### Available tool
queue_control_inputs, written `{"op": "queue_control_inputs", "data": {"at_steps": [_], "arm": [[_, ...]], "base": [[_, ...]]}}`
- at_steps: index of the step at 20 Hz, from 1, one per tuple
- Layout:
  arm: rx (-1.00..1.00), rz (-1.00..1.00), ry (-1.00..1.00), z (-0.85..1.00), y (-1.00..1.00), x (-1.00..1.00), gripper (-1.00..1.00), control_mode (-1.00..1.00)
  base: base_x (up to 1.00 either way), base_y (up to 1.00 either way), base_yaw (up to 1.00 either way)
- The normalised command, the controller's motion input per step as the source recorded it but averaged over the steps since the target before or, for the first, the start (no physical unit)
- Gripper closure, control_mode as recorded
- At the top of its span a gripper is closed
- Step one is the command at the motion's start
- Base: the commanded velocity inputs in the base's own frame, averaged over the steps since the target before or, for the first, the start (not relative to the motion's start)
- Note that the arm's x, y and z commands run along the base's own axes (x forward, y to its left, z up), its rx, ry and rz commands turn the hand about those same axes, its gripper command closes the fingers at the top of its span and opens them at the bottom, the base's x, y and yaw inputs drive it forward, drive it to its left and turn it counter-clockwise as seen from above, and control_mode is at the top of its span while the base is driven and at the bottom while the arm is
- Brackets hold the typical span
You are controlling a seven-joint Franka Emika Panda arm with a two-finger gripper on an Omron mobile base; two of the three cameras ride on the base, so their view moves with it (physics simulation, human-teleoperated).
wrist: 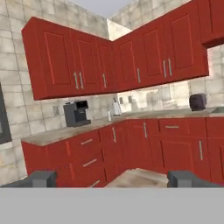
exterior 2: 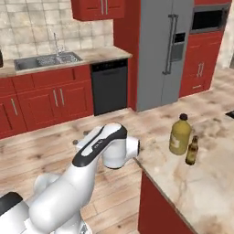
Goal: Place the drinks on the dining counter in a tight cluster.
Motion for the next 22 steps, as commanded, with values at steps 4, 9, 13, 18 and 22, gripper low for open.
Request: {"op": "queue_control_inputs", "data": {"at_steps": [4,9,13,18,22], "arm": [[0.00,0.00,0.00,0.00,0.00,0.00,-1.00,1.00],[0.00,0.00,0.00,0.00,0.00,0.00,-1.00,1.00],[0.00,0.00,0.00,0.00,0.00,0.00,-1.00,1.00],[0.00,0.00,0.00,0.00,0.00,0.00,-1.00,1.00],[0.00,0.00,0.00,0.00,0.00,0.00,-1.00,1.00]], "base": [[-0.12,0.23,0.92],[-0.03,0.15,0.91],[0.04,0.00,0.90],[0.26,0.00,0.77],[0.52,-0.02,0.51]]}}
